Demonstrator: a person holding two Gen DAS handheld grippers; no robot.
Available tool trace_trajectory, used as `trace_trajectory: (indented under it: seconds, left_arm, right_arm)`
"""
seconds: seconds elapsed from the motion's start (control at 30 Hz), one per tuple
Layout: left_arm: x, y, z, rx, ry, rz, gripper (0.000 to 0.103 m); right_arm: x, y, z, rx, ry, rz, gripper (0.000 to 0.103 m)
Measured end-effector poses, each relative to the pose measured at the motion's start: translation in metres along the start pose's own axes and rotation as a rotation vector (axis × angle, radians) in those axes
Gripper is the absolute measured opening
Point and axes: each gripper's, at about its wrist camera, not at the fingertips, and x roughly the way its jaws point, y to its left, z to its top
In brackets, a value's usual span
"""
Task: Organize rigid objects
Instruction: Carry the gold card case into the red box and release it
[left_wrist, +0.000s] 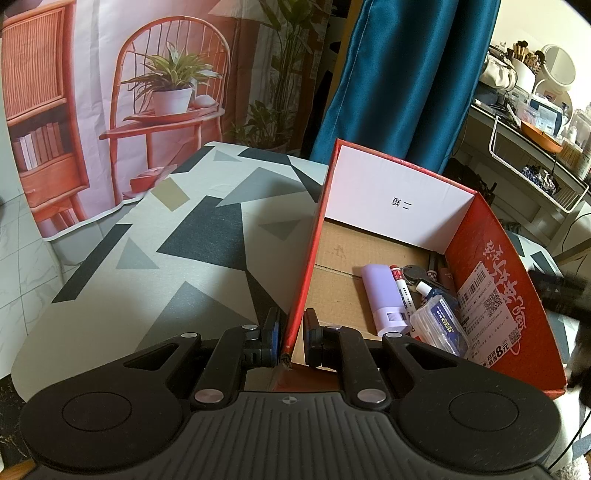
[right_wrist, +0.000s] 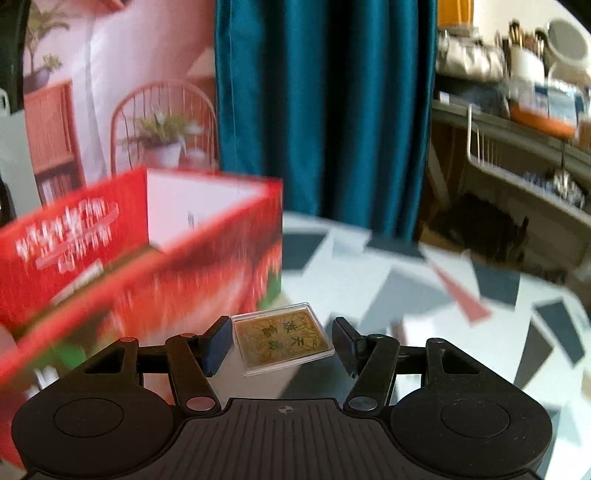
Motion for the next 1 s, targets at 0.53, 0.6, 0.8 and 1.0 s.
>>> trace_trajectory:
  seconds: [0.53,0.6,0.8,1.0]
  left_arm:
    - [0.001,0.0,0.0,-0.004,-0.001,-0.005,0.013]
    - [0.002,0.0,0.001,-0.005,0.001,-0.007,0.013]
    - [0.002,0.0,0.001,-0.006,0.0,-0.01,0.013]
    - [0.002,0.001,0.0,-0.007,0.0,-0.011,0.013]
  right_arm:
    - [0.016,0.062,0.07,-0.248,-0.047,0.162,0.056]
    - [0.023,0.076,0.068,-0.28,-0.016,0.191,0.056]
    - [0.039,0.107,0.063,-0.361,0.057,0.255,0.056]
    - [0.042,0.113,0.056,-0.379,0.09,0.262,0.049]
